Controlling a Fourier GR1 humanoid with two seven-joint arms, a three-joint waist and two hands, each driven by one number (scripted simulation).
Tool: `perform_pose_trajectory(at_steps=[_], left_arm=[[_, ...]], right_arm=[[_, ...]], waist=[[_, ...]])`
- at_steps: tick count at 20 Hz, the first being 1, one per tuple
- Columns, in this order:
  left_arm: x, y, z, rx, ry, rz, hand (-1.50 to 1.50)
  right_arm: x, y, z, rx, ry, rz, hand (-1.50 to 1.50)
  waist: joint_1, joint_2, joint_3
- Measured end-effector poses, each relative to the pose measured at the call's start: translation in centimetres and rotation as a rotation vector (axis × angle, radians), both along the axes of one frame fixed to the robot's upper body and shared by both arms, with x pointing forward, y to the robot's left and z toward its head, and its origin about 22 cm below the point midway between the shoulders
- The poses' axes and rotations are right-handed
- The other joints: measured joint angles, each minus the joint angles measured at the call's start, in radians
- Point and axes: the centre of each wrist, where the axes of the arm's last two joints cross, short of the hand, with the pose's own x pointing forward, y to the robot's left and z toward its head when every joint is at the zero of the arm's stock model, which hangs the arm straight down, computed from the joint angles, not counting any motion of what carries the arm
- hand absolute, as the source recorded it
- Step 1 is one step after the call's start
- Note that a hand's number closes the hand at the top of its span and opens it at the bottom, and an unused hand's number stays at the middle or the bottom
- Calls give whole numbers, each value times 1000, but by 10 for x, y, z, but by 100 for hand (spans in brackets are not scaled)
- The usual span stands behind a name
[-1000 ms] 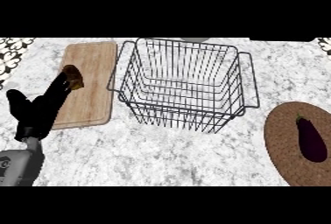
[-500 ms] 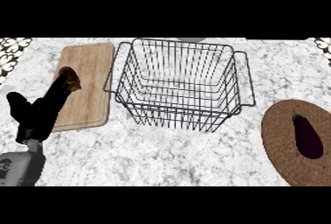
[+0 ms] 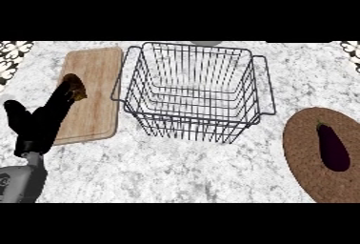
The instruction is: Pick the eggplant from the placemat and place it in the basket
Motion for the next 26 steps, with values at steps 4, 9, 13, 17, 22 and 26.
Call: perform_pose_trajectory(at_steps=[4, 9, 13, 17, 22, 26], left_arm=[[1, -1, 1, 4, -2, -3, 0], [5, -7, 9, -1, -2, -16, 0], [5, -4, 7, 0, -3, -9, 0], [4, -8, 3, 0, -1, -9, 0], [5, -3, -3, 0, -1, -12, 0], [4, -6, -3, 0, -2, -5, 0]], right_arm=[[1, 4, -40, 41, -26, 8, -150], [3, 12, -89, 137, -41, 4, -150], [9, 22, -112, 134, -20, 11, -150], [6, 24, -130, 83, 27, 23, -150], [8, 27, -148, 22, 68, 39, -150], [7, 20, -159, -2, 74, 40, -150]], waist=[[3, 0, 0], [7, 1, 0], [7, 1, 0], [6, 0, -1], [7, 1, -1], [9, 0, -1]])
